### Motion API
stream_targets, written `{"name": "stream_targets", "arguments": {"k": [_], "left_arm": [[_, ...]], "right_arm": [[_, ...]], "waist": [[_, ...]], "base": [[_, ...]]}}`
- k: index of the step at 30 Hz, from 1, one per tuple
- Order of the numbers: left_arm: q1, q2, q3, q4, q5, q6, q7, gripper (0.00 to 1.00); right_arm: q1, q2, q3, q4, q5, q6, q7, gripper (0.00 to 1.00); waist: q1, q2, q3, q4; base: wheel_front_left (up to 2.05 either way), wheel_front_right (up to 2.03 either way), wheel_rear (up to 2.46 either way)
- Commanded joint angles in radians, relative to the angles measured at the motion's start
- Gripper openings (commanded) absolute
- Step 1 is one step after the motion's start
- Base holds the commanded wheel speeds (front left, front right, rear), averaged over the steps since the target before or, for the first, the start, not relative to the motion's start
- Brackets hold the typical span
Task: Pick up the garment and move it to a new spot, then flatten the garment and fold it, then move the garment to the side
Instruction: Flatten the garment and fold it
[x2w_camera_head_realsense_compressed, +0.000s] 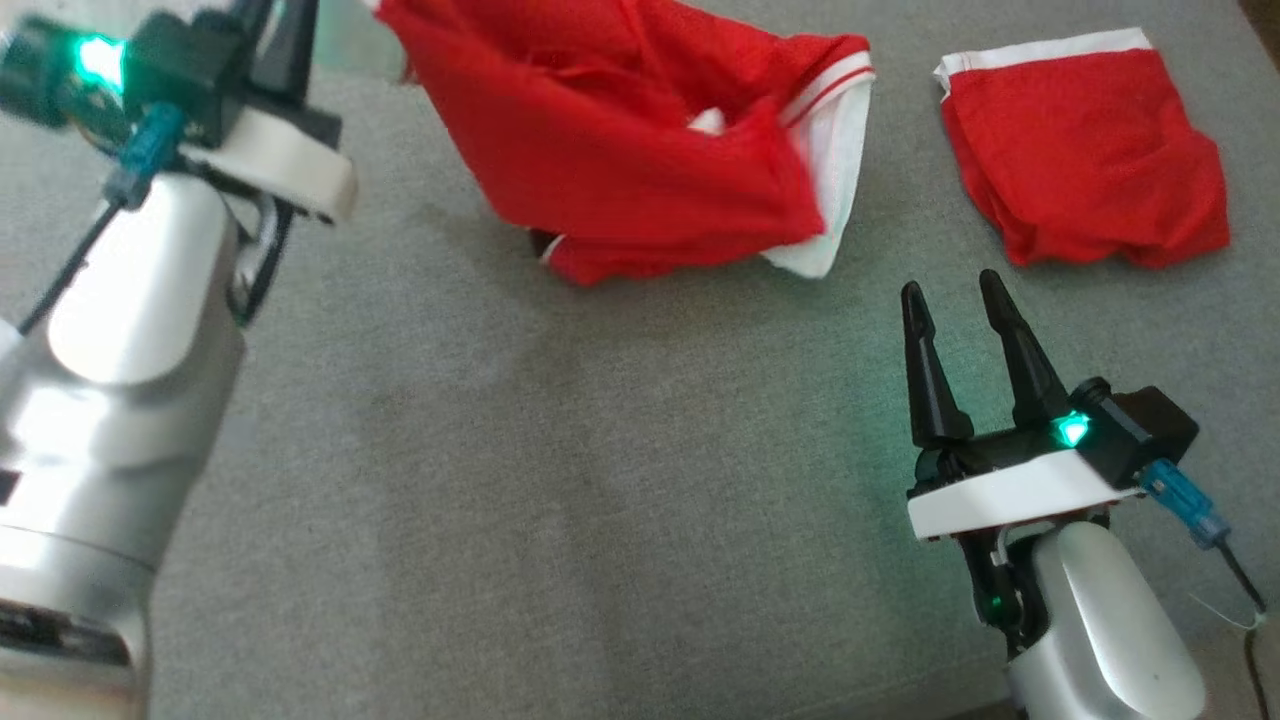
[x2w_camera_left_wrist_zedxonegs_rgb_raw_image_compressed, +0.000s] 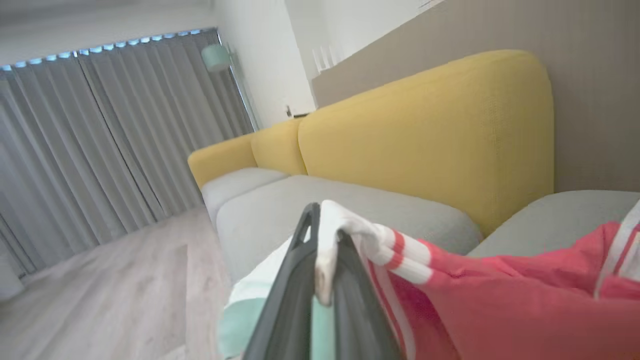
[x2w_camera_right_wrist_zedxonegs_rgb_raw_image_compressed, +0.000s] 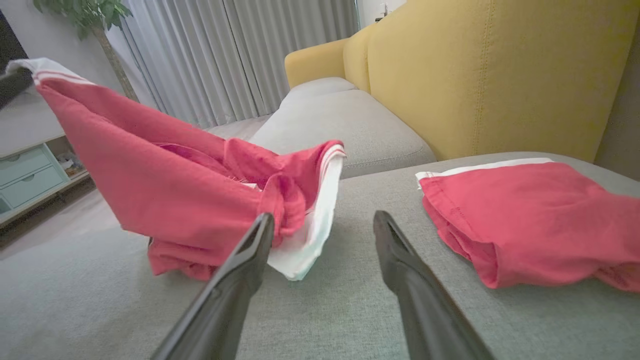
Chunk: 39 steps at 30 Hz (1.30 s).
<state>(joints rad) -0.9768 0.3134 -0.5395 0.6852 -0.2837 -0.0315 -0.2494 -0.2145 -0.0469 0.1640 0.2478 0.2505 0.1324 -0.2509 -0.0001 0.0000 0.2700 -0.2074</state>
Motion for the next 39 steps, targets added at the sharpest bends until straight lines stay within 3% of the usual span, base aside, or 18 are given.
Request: {"name": "stream_targets", "arguments": {"k": [1,9,13,19,23,28,29,30,39], "left_arm": [[-0.069,0.055,0.026,-0.042,0.019,0.010,-0.010,0.00],[-0.067,0.172,-0.062,-0.124,0.134,0.002,0.071,0.00],[0.071,0.242,-0.094,-0.184,0.127,-0.014,0.141,0.00],[0.313,0.322,-0.112,-0.284,0.075,0.011,0.245,0.00],[0.450,0.336,-0.135,-0.343,0.035,0.026,0.325,0.00],[0.560,0.311,-0.168,-0.395,-0.026,0.031,0.441,0.00],[0.570,0.304,-0.171,-0.405,-0.033,0.036,0.455,0.25],[0.575,0.297,-0.170,-0.416,-0.035,0.046,0.453,1.00],[0.587,0.193,-0.069,-0.480,-0.105,0.174,0.299,1.00]], "right_arm": [[-0.003,-0.003,0.025,-0.026,0.010,-0.002,-0.011,1.00],[0.018,-0.003,0.020,-0.024,0.021,-0.002,-0.011,1.00],[0.028,-0.003,0.009,-0.020,0.019,-0.002,-0.011,1.00],[0.039,-0.003,-0.009,-0.013,-0.002,-0.002,-0.011,1.00],[0.047,-0.003,-0.011,-0.001,-0.019,-0.002,-0.011,1.00],[0.052,-0.003,-0.009,0.014,-0.036,-0.002,-0.011,1.00],[0.052,-0.003,-0.008,0.016,-0.039,-0.002,-0.011,1.00],[0.052,-0.003,-0.008,0.018,-0.041,-0.002,-0.011,1.00],[0.057,-0.003,-0.017,0.019,-0.059,-0.002,-0.011,1.00]], "waist": [[0.0001,0.0000,-0.009,0.005],[0.0001,0.0000,-0.043,0.039],[0.0001,0.0000,-0.057,0.073],[0.0001,0.0000,-0.074,0.145],[0.0001,0.0000,-0.094,0.188],[0.0001,0.0000,-0.120,0.225],[0.0001,0.0000,-0.124,0.230],[0.0001,0.0000,-0.127,0.234],[0.0001,0.0000,-0.146,0.259]], "base": [[0.00,0.00,0.00],[0.00,0.00,0.00],[0.00,0.00,0.00],[0.00,0.00,0.00],[0.00,0.00,0.00],[0.00,0.00,0.00],[0.00,0.00,0.00],[0.00,0.00,0.00],[0.00,0.00,0.00]]}}
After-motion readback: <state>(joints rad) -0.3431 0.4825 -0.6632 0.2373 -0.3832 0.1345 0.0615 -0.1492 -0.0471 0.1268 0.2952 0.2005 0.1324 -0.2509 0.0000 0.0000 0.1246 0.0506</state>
